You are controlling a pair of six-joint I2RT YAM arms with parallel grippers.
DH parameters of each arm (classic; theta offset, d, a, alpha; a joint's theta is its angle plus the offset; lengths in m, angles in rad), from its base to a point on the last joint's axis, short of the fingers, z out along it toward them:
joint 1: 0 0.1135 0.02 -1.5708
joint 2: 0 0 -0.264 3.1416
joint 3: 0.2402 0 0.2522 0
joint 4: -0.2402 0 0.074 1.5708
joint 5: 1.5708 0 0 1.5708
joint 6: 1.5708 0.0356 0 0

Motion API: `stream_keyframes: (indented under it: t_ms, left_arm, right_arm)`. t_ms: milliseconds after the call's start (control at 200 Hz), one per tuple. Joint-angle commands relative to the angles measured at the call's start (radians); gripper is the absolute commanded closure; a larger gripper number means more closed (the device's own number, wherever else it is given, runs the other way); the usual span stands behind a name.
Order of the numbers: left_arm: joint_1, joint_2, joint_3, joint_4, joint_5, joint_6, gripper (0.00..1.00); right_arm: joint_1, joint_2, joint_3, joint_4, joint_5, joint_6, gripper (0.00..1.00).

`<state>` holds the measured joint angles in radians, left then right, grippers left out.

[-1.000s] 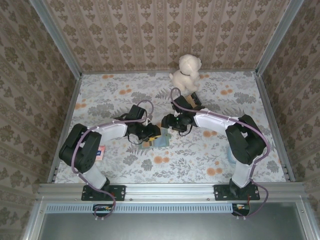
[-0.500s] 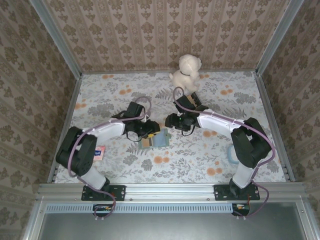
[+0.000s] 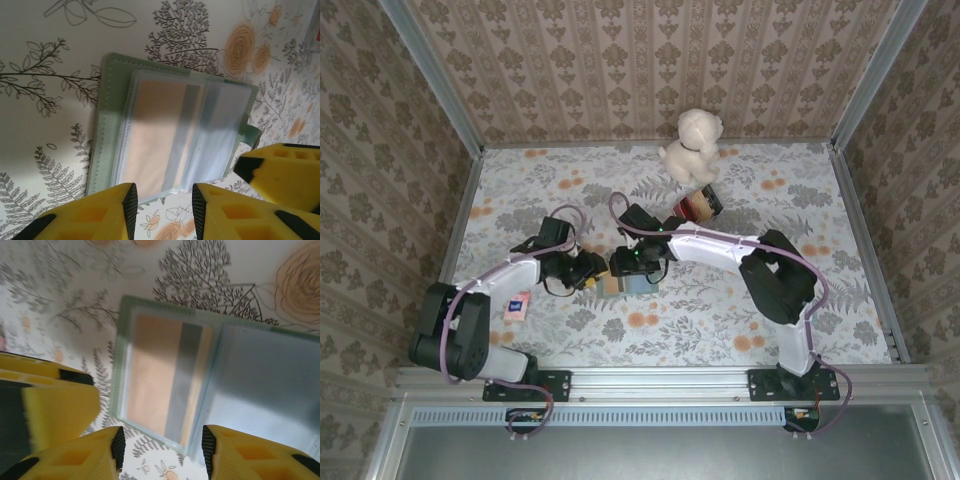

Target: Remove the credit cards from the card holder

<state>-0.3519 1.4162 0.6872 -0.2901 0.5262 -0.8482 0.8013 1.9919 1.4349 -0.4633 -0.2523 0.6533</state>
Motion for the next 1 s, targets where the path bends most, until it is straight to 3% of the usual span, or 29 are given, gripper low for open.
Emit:
stream_keyframes:
  t_ms: [0,535,995]
  left_arm:
    - [-0.004,0.047,-0.003,0.027,0.017,-0.028,0.64]
    - [-0.042,0.15,0.062,-0.052,-0.058,0.01,0.65]
    - [-0.079,0.194,0.091,-0.067,-0.068,0.021,0.69]
  right_arm:
    - [-0.006,0.039,0.043,-0.067,-0.043,-0.004,0.53]
    - [-0.011,0.111,0.05,-0.123,-0.015,-0.005,0.54]
    - [-0.012,0.145,0.048,-0.14,-0.002,-0.002,0.63]
